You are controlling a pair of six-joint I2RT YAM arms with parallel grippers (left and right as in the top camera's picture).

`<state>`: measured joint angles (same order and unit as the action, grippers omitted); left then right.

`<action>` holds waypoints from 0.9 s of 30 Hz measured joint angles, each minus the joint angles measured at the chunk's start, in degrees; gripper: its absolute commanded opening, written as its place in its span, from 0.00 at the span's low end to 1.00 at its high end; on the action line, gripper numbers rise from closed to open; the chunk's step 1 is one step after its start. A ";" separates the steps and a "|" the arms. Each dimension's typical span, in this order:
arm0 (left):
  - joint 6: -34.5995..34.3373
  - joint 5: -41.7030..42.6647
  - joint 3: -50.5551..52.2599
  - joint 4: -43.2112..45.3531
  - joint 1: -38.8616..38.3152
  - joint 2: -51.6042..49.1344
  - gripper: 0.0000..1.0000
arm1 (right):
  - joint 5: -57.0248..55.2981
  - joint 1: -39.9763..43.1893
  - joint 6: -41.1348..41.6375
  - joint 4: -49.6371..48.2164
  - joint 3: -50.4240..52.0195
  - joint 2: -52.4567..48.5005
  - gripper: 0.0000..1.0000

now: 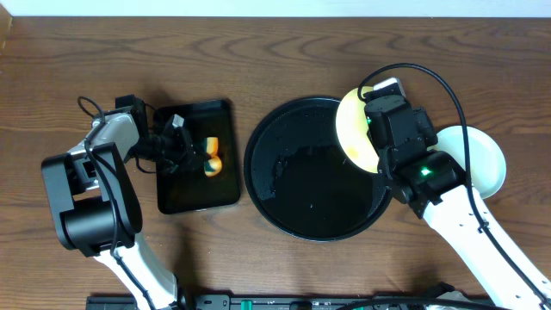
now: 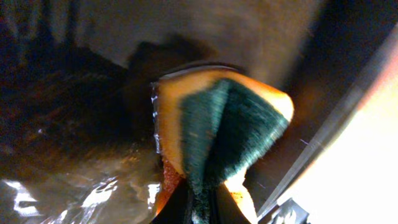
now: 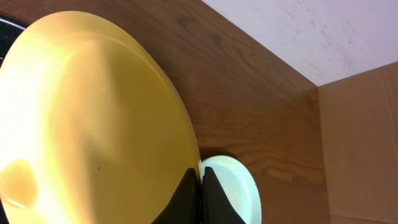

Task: Clean dirty plates on tray and stack at the side

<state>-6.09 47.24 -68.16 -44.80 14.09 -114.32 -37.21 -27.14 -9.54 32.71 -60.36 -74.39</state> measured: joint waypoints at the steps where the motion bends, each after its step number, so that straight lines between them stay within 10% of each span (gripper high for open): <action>1: 1.33 1.20 0.00 -0.02 0.00 0.00 0.07 | -0.07 0.00 0.00 0.00 0.00 0.00 0.01; 27: -7.41 -39.32 0.02 1.27 -11.50 7.48 0.08 | -0.31 0.00 0.00 0.96 0.00 0.00 0.01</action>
<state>-13.50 7.92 -68.14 -43.53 2.59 -106.85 -37.52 -27.14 -9.54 33.67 -60.36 -74.39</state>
